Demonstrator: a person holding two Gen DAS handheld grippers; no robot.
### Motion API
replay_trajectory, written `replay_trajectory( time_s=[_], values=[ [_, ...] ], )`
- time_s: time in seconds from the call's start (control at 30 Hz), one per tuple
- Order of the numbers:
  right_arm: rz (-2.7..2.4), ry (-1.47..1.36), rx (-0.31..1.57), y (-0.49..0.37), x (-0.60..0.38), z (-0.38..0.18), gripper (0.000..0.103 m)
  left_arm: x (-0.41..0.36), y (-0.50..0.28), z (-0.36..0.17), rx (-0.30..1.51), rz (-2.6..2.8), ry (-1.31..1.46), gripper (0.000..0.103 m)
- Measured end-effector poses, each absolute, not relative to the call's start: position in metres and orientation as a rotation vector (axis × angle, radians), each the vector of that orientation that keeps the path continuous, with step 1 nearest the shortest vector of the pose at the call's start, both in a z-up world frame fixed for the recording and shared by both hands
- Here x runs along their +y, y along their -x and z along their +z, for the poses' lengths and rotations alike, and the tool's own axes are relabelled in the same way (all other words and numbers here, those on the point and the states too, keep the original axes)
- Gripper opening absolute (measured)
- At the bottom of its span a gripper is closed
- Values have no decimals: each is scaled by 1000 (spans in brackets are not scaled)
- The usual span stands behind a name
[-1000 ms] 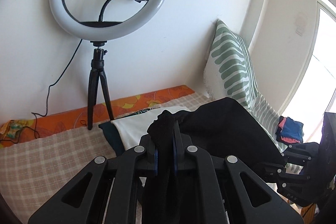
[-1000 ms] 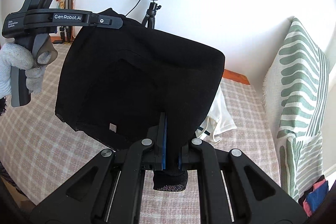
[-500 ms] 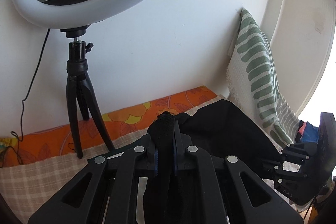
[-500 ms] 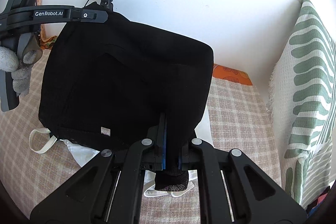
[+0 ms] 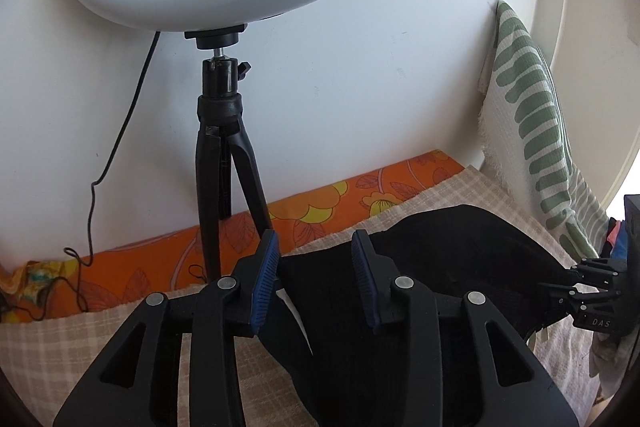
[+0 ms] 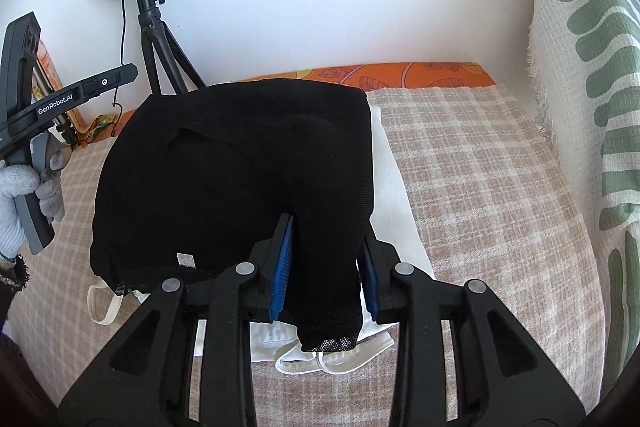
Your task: Fold small clothes
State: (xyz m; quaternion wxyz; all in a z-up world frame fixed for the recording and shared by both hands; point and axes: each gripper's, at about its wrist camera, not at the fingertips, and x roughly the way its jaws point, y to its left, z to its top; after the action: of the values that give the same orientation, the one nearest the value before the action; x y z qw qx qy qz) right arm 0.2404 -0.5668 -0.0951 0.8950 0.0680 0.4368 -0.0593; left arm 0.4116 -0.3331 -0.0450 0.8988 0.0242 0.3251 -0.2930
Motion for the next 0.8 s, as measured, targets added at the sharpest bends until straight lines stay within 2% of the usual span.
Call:
replay_trajectory(
  time_s=[0.07, 0.1, 0.2, 0.33, 0.43, 0.53, 0.8],
  values=[
    [-141, -139, 910, -237, -570, -96, 44, -330, -405, -43, 675, -611, -56, 36],
    [-155, -143, 908, -233, -570, -95, 44, -331, -402, -41, 678, -615, -58, 36],
    [-170, -167, 905, -223, -574, -92, 44, -326, -390, -35, 680, -621, -56, 45],
    [-213, -160, 908, -212, -575, -86, 44, -320, -370, -25, 670, -635, -59, 47],
    [-291, -149, 964, -214, -581, -92, 44, -316, -353, -18, 666, -640, -64, 54],
    [-361, -181, 1037, -213, -593, -108, 44, -310, -339, -13, 670, -648, -65, 54],
    [-369, -238, 978, -182, -586, -91, 44, -288, -309, -1, 665, -648, -57, 56]
  ],
)
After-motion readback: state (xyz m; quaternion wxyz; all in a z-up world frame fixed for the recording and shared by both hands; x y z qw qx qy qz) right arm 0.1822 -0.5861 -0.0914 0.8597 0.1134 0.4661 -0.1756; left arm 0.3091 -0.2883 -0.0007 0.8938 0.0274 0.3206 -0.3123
